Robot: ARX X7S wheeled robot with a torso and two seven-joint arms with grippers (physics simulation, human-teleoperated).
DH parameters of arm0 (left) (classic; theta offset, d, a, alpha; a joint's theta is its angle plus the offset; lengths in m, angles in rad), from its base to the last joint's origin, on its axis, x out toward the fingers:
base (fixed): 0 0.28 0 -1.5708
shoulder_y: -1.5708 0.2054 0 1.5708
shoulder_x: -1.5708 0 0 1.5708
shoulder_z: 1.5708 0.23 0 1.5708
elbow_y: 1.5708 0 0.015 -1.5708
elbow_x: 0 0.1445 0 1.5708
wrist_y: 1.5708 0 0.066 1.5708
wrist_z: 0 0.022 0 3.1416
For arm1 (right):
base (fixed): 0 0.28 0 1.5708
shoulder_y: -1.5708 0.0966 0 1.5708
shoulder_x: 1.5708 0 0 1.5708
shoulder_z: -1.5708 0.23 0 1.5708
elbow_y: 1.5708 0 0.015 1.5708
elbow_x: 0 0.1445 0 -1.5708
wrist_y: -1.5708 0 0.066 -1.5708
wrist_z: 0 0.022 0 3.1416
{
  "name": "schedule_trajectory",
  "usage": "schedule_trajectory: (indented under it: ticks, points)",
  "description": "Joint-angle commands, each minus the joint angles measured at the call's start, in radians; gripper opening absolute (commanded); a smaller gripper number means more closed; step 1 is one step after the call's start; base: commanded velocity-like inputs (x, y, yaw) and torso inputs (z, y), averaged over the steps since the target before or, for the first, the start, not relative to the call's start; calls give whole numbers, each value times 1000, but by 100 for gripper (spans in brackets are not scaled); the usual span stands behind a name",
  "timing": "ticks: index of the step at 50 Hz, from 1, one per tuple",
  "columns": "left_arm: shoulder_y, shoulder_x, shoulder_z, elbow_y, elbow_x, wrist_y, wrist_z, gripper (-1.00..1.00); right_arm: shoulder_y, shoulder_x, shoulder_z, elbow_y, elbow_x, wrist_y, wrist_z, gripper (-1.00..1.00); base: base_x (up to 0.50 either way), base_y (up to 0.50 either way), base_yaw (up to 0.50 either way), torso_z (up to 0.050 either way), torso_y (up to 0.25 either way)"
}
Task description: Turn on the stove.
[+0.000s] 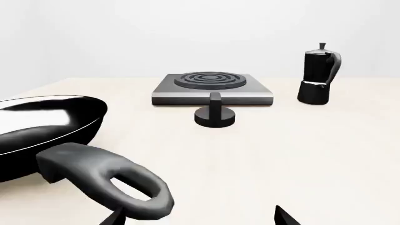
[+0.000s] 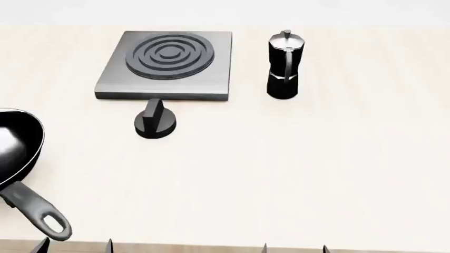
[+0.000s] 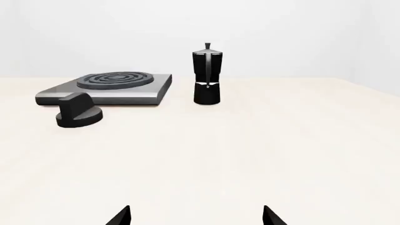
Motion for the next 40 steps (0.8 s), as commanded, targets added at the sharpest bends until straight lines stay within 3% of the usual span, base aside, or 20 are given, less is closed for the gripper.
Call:
schedule_trajectory:
  ticks: [1, 14, 28, 40]
  points:
    - [1, -16, 19, 2, -15, 2, -18, 100, 1, 17, -23, 3, 13, 8, 16, 100, 0, 0, 0, 0, 0]
    - [4, -53, 61, 10, -14, 32, -84, 100, -14, 58, -65, -63, 34, 47, 59, 100, 0, 0, 0, 0, 0]
    - [52, -88, 102, 295, -7, -95, -108, 100, -26, 97, -144, -371, -42, 306, 80, 100, 0, 0, 0, 0, 0]
    - [12, -117, 120, 505, 9, -253, -122, 100, 10, 120, -193, -607, -95, 515, 85, 100, 0, 0, 0, 0, 0]
